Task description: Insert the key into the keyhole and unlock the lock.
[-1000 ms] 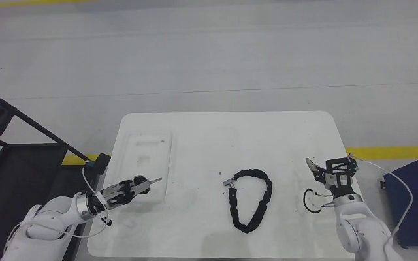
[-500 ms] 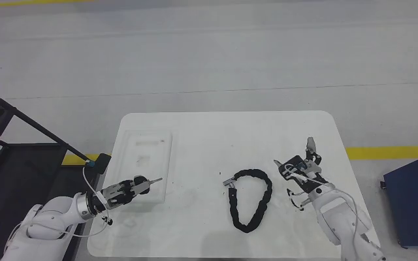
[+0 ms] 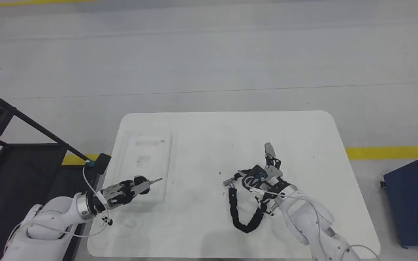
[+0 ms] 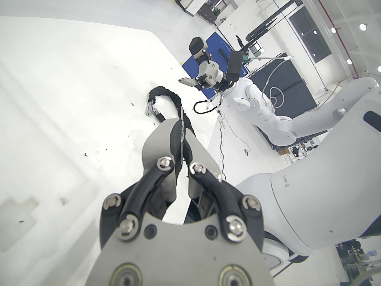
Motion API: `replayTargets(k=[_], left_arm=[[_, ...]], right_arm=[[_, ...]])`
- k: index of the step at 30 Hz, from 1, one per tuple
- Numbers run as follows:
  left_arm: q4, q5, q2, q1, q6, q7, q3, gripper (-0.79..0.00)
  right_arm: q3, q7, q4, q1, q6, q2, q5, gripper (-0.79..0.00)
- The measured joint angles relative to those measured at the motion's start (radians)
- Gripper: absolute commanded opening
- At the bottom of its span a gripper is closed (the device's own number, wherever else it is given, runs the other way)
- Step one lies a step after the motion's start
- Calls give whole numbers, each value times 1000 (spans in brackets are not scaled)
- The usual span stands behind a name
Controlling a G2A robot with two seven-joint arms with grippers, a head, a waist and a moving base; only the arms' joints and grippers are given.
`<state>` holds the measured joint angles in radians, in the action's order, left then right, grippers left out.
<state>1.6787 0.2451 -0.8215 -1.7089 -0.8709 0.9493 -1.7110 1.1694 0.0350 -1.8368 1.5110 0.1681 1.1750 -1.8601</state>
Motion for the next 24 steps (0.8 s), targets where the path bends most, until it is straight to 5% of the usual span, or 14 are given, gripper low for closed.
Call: replayTargets(k=[14,24], left_arm=[[0,0,0,0,0,0,0,-785],[0,0,0,0,0,0,0,-785]], right_arm=[[2,2,3,-4,8,0,5,0],[92,238,40,-238,494,-9,350,0]])
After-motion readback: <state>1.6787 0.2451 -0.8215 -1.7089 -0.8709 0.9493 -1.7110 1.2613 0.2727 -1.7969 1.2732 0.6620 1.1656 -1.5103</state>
